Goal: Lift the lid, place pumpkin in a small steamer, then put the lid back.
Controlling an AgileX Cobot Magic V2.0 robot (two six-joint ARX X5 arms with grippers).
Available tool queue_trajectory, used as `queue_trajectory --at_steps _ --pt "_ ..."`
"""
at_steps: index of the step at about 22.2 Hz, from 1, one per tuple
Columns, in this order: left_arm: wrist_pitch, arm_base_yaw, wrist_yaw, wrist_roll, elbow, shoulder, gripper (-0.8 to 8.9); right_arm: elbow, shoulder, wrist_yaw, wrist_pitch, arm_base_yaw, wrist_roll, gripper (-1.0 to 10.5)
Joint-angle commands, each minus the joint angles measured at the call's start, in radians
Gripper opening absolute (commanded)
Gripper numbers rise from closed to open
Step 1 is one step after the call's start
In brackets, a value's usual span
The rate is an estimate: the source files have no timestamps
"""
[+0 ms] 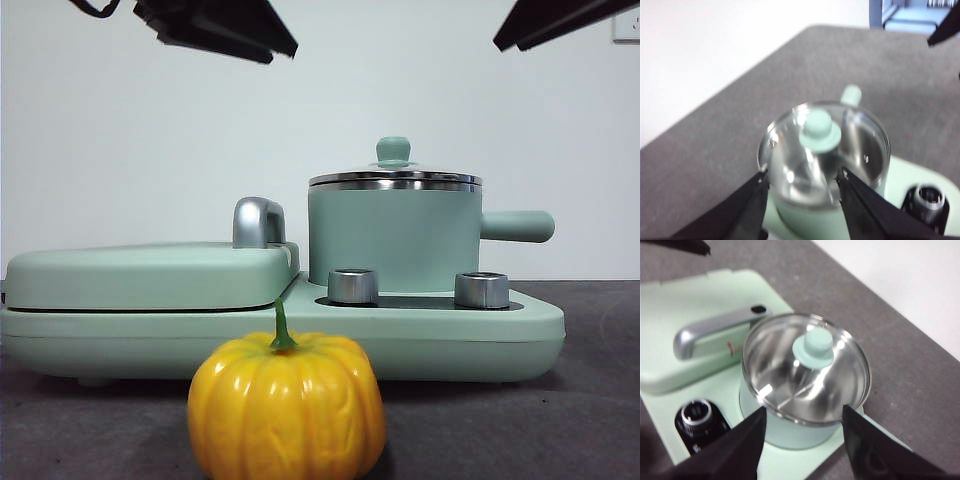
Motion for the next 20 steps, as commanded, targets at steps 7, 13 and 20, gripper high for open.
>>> queue_trajectory --at_steps 7,13,20 --pt "0.153 -0.025 0.002 -0.116 0.024 0.122 2.23 0.015 -0.02 -0.001 0.034 0.006 0.154 2.4" --pt "0.298 -0.054 0.002 -0.191 0.027 0.236 2.22 0.015 -0.026 -0.001 0.042 0.006 0.188 2.4" --pt "0.328 -0.089 0.002 -0.198 0.09 0.351 2.22 0.015 -0.027 -0.001 0.05 0.006 0.19 2.4"
